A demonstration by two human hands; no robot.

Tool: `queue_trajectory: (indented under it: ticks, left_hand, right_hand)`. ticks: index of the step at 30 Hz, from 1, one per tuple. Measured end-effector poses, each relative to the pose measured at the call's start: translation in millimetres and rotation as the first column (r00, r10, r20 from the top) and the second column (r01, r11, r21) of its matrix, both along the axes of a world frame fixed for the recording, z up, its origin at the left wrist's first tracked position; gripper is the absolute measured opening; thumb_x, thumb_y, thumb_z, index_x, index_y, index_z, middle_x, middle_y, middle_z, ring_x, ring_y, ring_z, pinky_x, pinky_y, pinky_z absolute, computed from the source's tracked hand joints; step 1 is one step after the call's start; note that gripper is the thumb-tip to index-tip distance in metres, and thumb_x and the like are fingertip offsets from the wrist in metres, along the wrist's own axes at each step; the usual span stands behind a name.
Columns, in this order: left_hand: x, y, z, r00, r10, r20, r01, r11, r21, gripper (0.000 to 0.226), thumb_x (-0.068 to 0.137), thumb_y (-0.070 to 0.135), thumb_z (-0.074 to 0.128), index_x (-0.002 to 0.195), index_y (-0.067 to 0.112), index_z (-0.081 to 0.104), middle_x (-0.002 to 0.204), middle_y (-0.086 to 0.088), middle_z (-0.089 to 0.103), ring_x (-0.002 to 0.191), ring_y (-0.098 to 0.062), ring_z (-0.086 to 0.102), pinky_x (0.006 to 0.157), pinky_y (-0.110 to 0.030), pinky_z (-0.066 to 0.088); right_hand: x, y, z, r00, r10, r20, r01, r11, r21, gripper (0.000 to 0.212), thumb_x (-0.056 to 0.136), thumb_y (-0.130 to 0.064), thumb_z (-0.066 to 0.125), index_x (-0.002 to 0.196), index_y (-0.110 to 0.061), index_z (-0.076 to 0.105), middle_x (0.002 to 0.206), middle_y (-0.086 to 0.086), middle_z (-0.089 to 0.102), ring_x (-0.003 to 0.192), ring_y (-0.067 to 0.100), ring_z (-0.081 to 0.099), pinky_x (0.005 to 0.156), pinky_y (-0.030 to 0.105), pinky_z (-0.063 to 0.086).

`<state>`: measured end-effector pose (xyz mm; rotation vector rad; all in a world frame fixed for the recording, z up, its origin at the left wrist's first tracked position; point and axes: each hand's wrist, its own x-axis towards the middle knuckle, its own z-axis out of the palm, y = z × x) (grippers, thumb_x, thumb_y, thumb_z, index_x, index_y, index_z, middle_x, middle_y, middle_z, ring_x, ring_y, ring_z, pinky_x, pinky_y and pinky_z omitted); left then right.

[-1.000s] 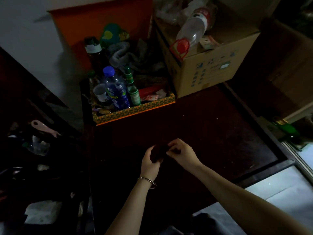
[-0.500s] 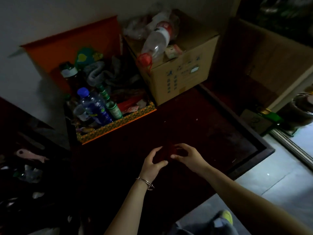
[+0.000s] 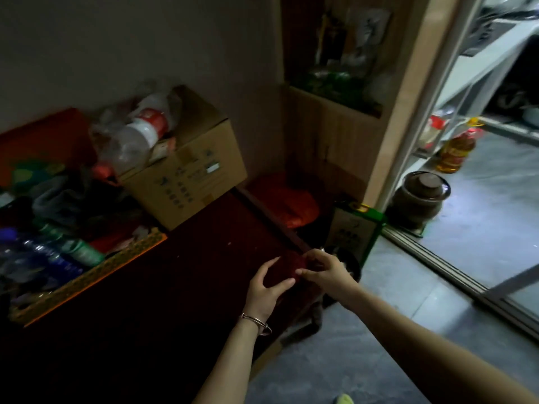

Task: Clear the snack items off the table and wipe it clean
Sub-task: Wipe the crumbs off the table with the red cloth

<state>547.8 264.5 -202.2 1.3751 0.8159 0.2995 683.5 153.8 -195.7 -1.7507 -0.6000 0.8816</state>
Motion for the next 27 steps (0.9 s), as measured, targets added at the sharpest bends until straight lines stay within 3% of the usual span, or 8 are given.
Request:
queue_trajectory:
  ticks: [3, 6, 11, 14, 21, 27]
  left_hand:
    - [46, -34, 10, 0.997, -0.074, 0.016, 0.074, 0.997, 0.018, 0.046, 0.072, 0.005, 0.078, 0.105, 0.033, 0.064, 0.113, 0.001, 0.067, 0.105, -0.011, 0.064, 0.092, -0.031, 0.052]
    - [92, -59, 19, 0.985, -0.169, 0.021, 0.167, 0.984, 0.068, 0.047, 0.071, 0.002, 0.078, 0.107, 0.028, 0.064, 0.110, 0.004, 0.067, 0.102, -0.008, 0.064, 0.086, -0.023, 0.052]
    - [159, -100, 33, 0.961, -0.274, 0.044, 0.268, 0.958, 0.106, 0.048, 0.072, -0.006, 0.074, 0.113, 0.014, 0.061, 0.101, 0.010, 0.064, 0.085, 0.008, 0.064, 0.071, -0.008, 0.048]
    - [196, -120, 33, 0.946, -0.320, 0.048, 0.315, 0.945, 0.085, 0.048, 0.072, -0.007, 0.074, 0.113, 0.014, 0.060, 0.103, 0.000, 0.066, 0.090, -0.004, 0.063, 0.070, -0.010, 0.050]
    - [300, -147, 36, 0.888, -0.455, 0.059, 0.452, 0.890, 0.067, 0.051, 0.071, -0.010, 0.073, 0.116, 0.012, 0.058, 0.099, 0.002, 0.065, 0.090, -0.008, 0.062, 0.068, -0.012, 0.051]
    - [427, -167, 34, 0.835, -0.544, 0.080, 0.539, 0.839, 0.076, 0.052, 0.066, -0.004, 0.079, 0.108, 0.017, 0.056, 0.104, -0.006, 0.063, 0.102, -0.022, 0.060, 0.089, -0.038, 0.053]
  right_hand:
    - [37, -43, 3, 0.996, -0.093, -0.008, 0.093, 0.995, 0.020, 0.021, 0.075, -0.026, 0.078, 0.091, -0.027, 0.065, 0.091, -0.003, 0.070, 0.087, 0.012, 0.068, 0.078, 0.032, 0.057]
    - [67, -80, 9, 0.977, -0.212, -0.037, 0.214, 0.976, 0.042, 0.019, 0.075, -0.018, 0.078, 0.087, -0.026, 0.066, 0.089, 0.006, 0.071, 0.084, 0.019, 0.068, 0.075, 0.033, 0.056]
    - [116, -130, 8, 0.936, -0.348, -0.055, 0.352, 0.933, 0.077, 0.020, 0.077, -0.014, 0.076, 0.094, -0.020, 0.067, 0.092, 0.006, 0.070, 0.088, 0.023, 0.068, 0.078, 0.037, 0.056]
    - [140, -154, 11, 0.907, -0.410, -0.092, 0.418, 0.903, 0.101, 0.019, 0.080, -0.006, 0.072, 0.098, -0.011, 0.065, 0.090, 0.006, 0.068, 0.080, 0.018, 0.066, 0.069, 0.026, 0.054]
    - [222, -189, 9, 0.839, -0.536, -0.088, 0.544, 0.830, 0.125, 0.019, 0.081, 0.001, 0.069, 0.091, -0.014, 0.064, 0.087, 0.012, 0.066, 0.078, 0.021, 0.063, 0.068, 0.029, 0.053]
    - [328, -219, 23, 0.769, -0.639, -0.019, 0.637, 0.762, 0.117, 0.020, 0.081, 0.002, 0.068, 0.090, -0.015, 0.063, 0.087, 0.011, 0.065, 0.075, 0.020, 0.064, 0.069, 0.028, 0.054]
